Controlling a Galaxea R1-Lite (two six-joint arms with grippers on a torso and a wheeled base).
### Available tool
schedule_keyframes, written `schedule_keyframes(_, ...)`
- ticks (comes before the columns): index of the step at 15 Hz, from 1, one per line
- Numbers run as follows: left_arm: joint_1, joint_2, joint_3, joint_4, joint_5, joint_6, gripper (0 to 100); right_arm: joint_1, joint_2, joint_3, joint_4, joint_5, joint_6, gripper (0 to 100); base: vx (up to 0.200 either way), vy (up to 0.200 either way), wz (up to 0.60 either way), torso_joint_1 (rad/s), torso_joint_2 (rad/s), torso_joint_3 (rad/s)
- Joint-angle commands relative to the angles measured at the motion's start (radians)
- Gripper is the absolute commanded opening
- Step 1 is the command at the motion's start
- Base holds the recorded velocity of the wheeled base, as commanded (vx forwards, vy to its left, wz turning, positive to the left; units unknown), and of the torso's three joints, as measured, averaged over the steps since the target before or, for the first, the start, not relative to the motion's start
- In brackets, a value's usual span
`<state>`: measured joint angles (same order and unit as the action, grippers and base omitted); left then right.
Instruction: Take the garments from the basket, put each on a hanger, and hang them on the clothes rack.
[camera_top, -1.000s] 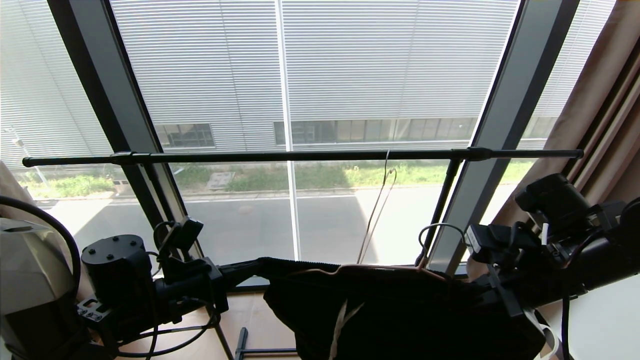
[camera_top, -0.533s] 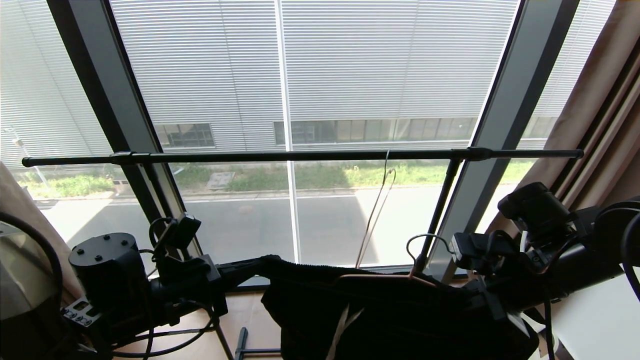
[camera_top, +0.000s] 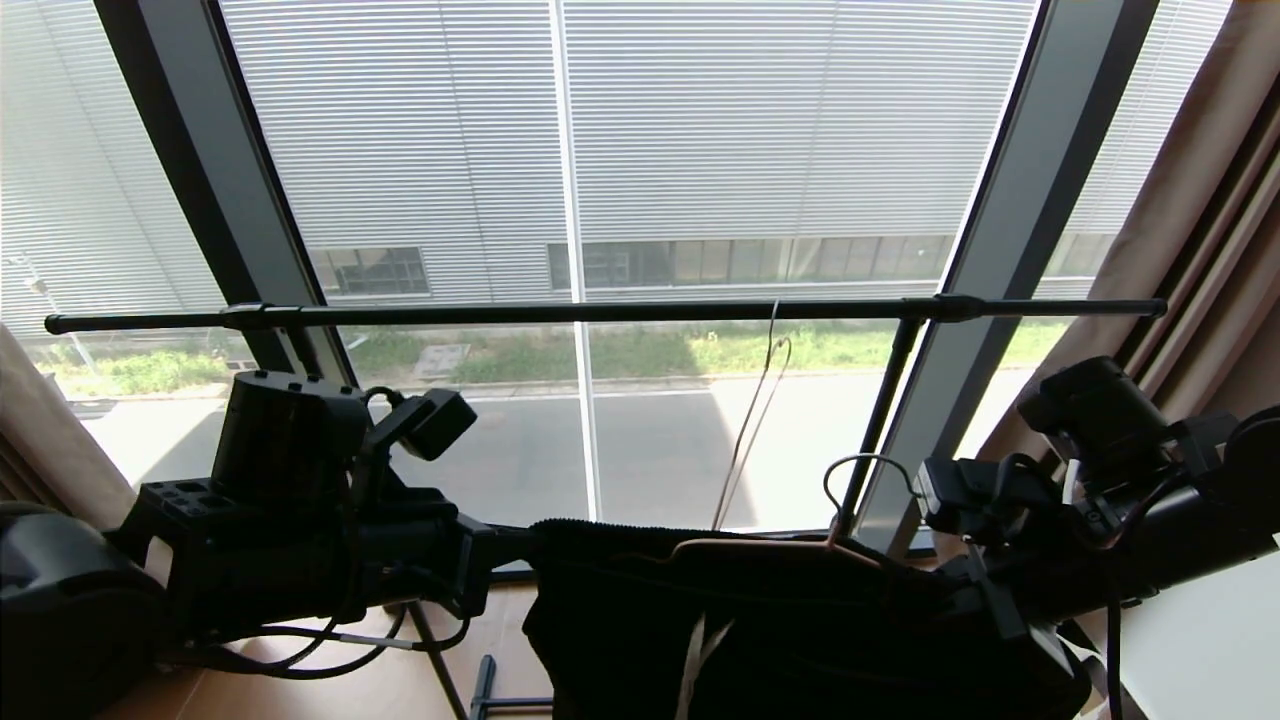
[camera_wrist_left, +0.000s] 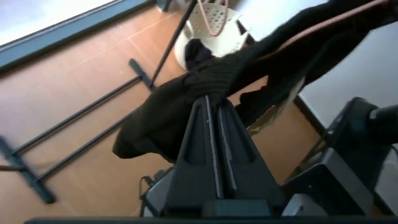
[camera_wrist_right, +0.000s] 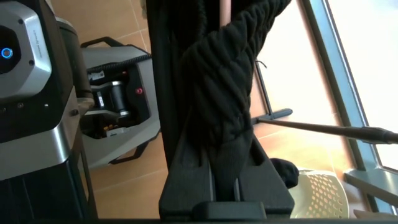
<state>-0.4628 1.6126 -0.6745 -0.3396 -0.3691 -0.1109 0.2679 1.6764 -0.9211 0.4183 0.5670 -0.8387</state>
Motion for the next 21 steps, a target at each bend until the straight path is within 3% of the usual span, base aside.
schedule_keyframes(1, -0.068, -0.059, -0.111, 0.057, 0.041, 0.022, 0, 0.001, -0.009, 0.01, -0.004, 0.001, 0.0, 0, 0.0, 0.0, 0.0, 0.0, 0.0, 0.0)
schedule_keyframes(4, -0.146, -0.052, -0.214, 0.165, 0.11, 0.023, 0, 0.001, 0.008, 0.062, -0.131, -0.006, 0.01, 0, 0.0, 0.0, 0.0, 0.0, 0.0, 0.0)
schedule_keyframes(8, -0.182, -0.016, -0.313, 0.231, 0.118, 0.023, 0, 0.019, 0.005, 0.059, -0.133, -0.05, 0.017, 0, 0.0, 0.0, 0.0, 0.0, 0.0, 0.0)
schedule_keyframes(10, -0.223, 0.017, -0.338, 0.241, 0.121, 0.023, 0, 0.03, 0.002, 0.056, -0.136, -0.05, 0.081, 0, 0.0, 0.0, 0.0, 0.0, 0.0, 0.0)
schedule_keyframes(12, -0.252, 0.063, -0.361, 0.243, 0.154, 0.026, 0, 0.065, -0.007, 0.074, -0.196, -0.045, 0.202, 0, 0.0, 0.0, 0.0, 0.0, 0.0, 0.0)
schedule_keyframes(16, -0.275, 0.086, -0.375, 0.243, 0.176, 0.028, 0, 0.128, -0.029, 0.182, -0.4, -0.041, 0.317, 0, 0.0, 0.0, 0.0, 0.0, 0.0, 0.0)
schedule_keyframes(21, -0.327, 0.092, -0.375, 0.243, 0.248, 0.031, 0, 0.139, -0.024, 0.234, -0.55, -0.013, 0.412, 0, 0.0, 0.0, 0.0, 0.0, 0.0, 0.0)
